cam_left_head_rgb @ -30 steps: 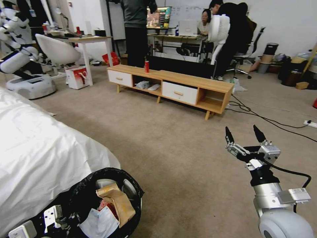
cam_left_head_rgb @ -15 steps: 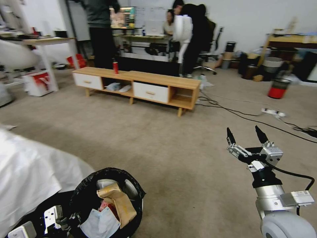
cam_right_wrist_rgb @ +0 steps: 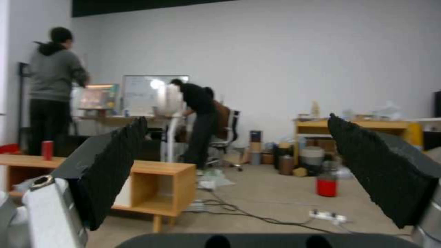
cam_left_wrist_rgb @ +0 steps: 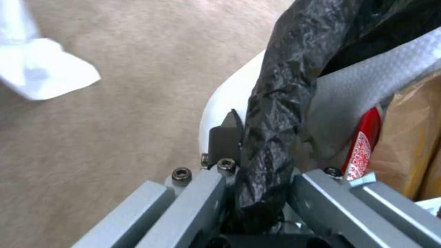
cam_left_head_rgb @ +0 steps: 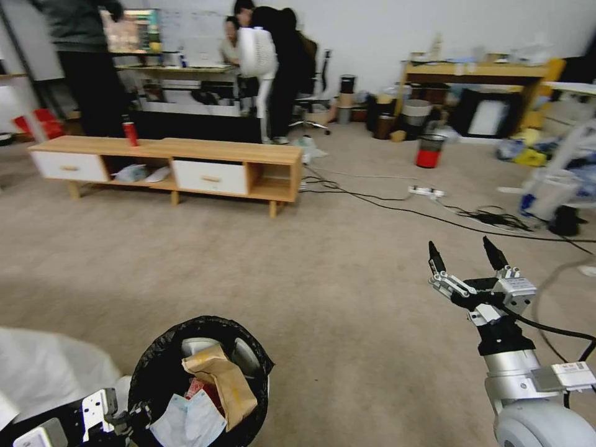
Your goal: Pick up the trash bin and place the garbage on the floor into it.
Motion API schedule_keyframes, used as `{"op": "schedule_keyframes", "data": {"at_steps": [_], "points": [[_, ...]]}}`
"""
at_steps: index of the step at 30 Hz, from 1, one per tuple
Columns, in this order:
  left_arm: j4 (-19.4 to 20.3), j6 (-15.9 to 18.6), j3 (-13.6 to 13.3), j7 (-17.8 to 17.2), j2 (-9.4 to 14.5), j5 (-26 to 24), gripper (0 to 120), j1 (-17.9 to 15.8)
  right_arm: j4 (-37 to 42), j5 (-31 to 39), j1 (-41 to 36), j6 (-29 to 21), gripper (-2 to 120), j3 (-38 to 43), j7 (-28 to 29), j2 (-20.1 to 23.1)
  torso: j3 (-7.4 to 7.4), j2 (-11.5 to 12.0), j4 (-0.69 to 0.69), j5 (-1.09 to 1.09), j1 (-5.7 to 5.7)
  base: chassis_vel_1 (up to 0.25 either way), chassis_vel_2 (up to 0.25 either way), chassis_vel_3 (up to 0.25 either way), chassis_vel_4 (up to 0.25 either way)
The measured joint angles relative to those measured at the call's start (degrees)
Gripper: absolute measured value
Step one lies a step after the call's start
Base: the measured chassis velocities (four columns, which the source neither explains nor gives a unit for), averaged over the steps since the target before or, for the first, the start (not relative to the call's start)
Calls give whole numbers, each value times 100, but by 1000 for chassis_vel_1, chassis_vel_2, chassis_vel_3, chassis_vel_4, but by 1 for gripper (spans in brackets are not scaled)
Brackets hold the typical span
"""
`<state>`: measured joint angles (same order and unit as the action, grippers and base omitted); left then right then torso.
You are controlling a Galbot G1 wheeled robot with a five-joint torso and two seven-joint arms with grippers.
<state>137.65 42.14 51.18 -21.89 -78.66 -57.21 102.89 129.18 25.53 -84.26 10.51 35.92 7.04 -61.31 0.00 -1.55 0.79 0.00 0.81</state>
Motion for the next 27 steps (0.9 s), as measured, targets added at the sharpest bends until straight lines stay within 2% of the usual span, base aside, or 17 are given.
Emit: {"op": "schedule_keyframes", "data": {"at_steps": [7, 11, 16, 27], "points": [[3, 0, 17, -53, -3, -71, 0, 6, -60, -30, -9, 93, 100, 2, -54, -8, 0, 0, 3, 0, 1, -118, -102, -101, -117], [3, 0, 48, -70, 7, -97, 0, 5, -109, -56, 14, 137, 100, -21, -59, -35, 0, 0, -4, -1, 0, -11, -25, -6, -1], [3, 0, 58, -73, 17, -119, 0, -8, -177, -96, 25, 192, 100, -27, -59, -87, 0, 1, 1, 0, 1, 0, 0, 0, 0], [-3, 0, 71, -77, 23, -138, 0, -11, -320, -147, 62, 289, 100, -32, -47, -130, 0, 1, 0, 0, 0, -2, 3, 5, -3]]}}
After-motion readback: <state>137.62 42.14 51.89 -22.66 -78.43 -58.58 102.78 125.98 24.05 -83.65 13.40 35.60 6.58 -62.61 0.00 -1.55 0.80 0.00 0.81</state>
